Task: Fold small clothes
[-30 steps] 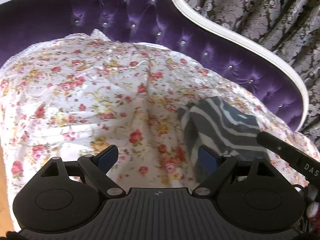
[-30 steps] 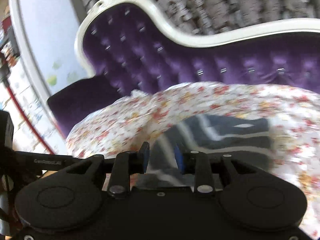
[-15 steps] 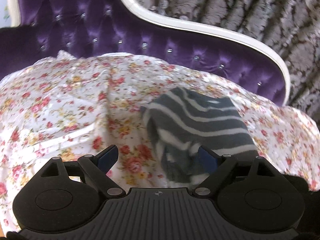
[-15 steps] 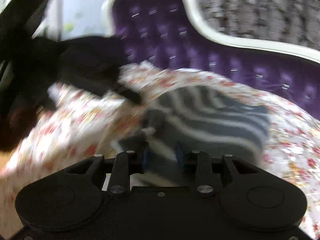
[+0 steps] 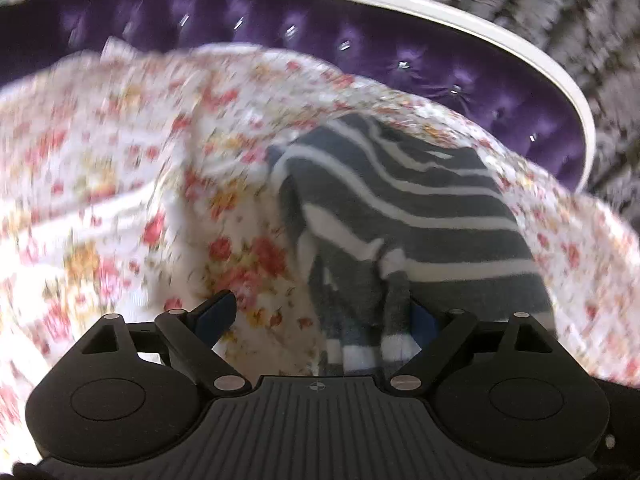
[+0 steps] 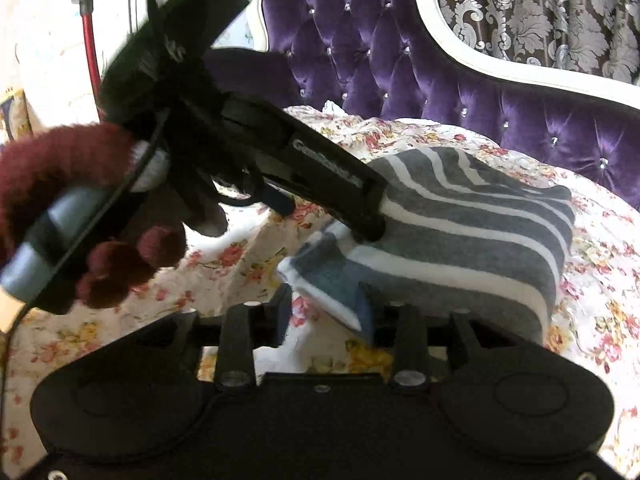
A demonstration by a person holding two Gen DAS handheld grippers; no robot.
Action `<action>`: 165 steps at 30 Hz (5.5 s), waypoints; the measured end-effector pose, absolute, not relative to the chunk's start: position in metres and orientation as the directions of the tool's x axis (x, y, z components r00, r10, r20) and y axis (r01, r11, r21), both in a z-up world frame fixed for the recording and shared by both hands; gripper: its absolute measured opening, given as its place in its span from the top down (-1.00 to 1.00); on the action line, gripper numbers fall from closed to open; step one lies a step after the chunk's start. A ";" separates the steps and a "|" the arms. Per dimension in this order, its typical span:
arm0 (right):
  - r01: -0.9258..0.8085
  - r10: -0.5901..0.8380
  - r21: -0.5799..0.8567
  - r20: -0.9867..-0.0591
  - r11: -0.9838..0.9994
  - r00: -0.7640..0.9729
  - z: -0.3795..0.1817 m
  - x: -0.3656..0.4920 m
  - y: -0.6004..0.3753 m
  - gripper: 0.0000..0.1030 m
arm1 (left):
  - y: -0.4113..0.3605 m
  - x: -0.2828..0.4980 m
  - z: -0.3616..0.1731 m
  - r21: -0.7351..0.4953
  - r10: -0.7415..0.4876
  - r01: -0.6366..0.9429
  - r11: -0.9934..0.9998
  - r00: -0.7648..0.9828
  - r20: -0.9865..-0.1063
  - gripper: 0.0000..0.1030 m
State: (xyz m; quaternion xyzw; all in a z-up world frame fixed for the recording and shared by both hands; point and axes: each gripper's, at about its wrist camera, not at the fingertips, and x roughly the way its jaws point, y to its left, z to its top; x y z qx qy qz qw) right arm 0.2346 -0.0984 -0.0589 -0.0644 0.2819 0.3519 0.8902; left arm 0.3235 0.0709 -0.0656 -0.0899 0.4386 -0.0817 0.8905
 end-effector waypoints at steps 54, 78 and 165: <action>-0.283 0.700 0.688 -0.453 0.668 0.552 -0.098 0.392 -0.216 -0.72 | 0.051 0.319 -0.068 -0.472 -0.496 0.186 0.862 0.509 -0.704 -0.71; -0.296 0.670 0.628 -0.516 0.719 0.534 -0.092 0.416 -0.198 0.00 | 0.062 0.323 -0.071 -0.544 -0.536 0.155 0.824 0.524 -0.662 0.23; -0.332 0.405 0.232 -0.562 0.914 0.721 -0.050 0.132 -0.204 0.13 | 0.027 0.060 -0.059 -0.180 -0.152 0.045 0.983 0.750 -0.644 -0.28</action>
